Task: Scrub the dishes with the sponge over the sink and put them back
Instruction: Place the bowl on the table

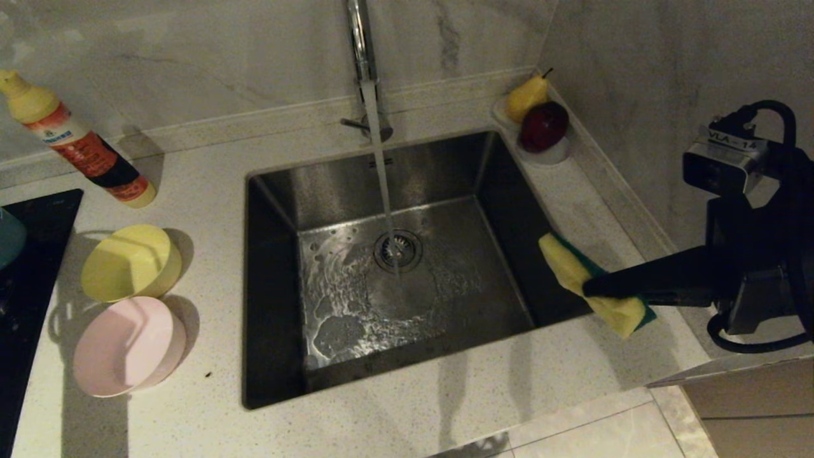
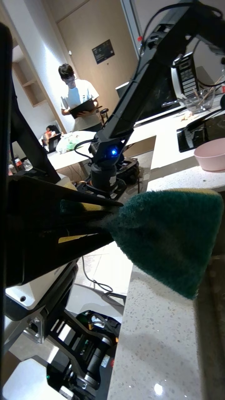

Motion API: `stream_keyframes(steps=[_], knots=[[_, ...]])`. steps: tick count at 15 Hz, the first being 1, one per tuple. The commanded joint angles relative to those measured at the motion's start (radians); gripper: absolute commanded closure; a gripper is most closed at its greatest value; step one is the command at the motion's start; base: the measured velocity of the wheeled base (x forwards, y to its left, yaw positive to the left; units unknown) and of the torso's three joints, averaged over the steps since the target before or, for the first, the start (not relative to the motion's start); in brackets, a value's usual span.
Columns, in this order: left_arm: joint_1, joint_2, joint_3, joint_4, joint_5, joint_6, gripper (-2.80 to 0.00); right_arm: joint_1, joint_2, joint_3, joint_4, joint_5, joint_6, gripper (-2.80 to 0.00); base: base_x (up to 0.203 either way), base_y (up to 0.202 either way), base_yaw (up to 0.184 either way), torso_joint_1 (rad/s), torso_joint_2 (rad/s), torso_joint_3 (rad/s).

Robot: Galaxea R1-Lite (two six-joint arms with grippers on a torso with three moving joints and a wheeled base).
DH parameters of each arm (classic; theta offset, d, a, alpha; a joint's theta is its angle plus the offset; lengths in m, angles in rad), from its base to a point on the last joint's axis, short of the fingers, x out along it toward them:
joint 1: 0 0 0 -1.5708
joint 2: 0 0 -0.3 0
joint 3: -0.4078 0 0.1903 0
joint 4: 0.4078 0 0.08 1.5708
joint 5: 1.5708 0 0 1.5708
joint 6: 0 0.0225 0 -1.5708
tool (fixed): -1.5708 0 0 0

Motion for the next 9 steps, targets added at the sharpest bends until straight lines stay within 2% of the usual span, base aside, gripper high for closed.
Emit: stream_keyframes(steps=[1, 4, 9], knots=[[0.000, 0.063, -0.051, 0.004, -0.001, -0.003, 0.00, 0.000, 0.009, 0.002, 0.002, 0.004, -0.001, 0.00, 0.000, 0.000, 0.000, 0.000, 0.00, 0.000], [-0.004, 0.099, -0.097, 0.006, -0.001, -0.002, 0.00, 0.000, 0.009, 0.011, 0.003, 0.004, -0.012, 0.00, 0.000, 0.000, 0.000, 0.000, 0.00, 0.000], [-0.016, 0.120, -0.100, -0.005, -0.001, 0.002, 0.00, 0.000, -0.001, 0.011, 0.003, 0.003, -0.012, 0.00, 0.000, 0.000, 0.000, 0.000, 0.00, 0.000]])
